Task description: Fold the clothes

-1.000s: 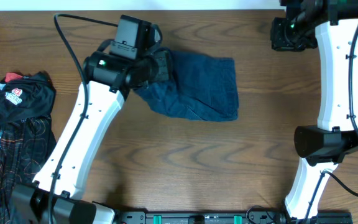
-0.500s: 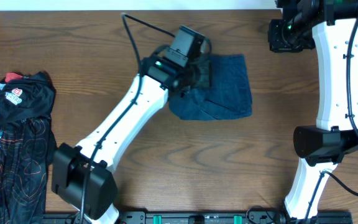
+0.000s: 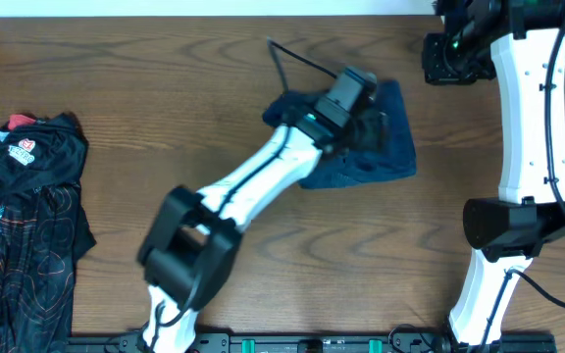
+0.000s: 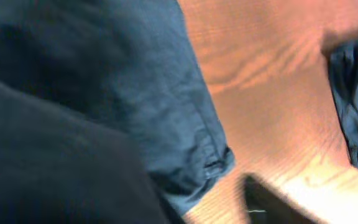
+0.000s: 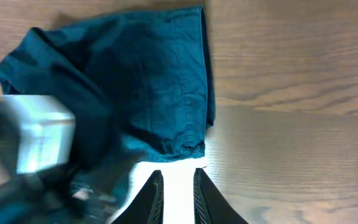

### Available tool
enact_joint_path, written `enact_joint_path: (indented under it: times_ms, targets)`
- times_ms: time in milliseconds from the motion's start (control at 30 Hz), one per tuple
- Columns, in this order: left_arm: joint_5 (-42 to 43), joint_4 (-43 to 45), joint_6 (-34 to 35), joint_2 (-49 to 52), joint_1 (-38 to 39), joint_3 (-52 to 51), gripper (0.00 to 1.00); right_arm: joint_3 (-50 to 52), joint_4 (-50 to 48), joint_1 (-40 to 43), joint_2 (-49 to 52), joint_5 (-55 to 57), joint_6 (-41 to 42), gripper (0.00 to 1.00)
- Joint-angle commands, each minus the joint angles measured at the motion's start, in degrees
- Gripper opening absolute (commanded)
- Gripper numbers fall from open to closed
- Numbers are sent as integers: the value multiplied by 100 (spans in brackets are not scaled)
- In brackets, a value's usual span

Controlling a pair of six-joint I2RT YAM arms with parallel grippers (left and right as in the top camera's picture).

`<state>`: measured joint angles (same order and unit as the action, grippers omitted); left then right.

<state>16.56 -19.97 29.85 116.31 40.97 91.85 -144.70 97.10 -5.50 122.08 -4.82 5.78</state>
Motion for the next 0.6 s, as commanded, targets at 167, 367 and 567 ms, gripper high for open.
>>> enact_joint_path:
  times_ms: [167, 367, 567]
  targets:
    - [289, 240, -286, 146, 101, 72, 98, 282, 17, -94, -17, 181, -70, 15]
    - [267, 212, -437, 144, -107, 227, 98, 282, 0, -94, -17, 181, -68, 15]
    - [-435, 273, -973, 144, -326, 883, 98, 282, -15, -85, -17, 181, -66, 15]
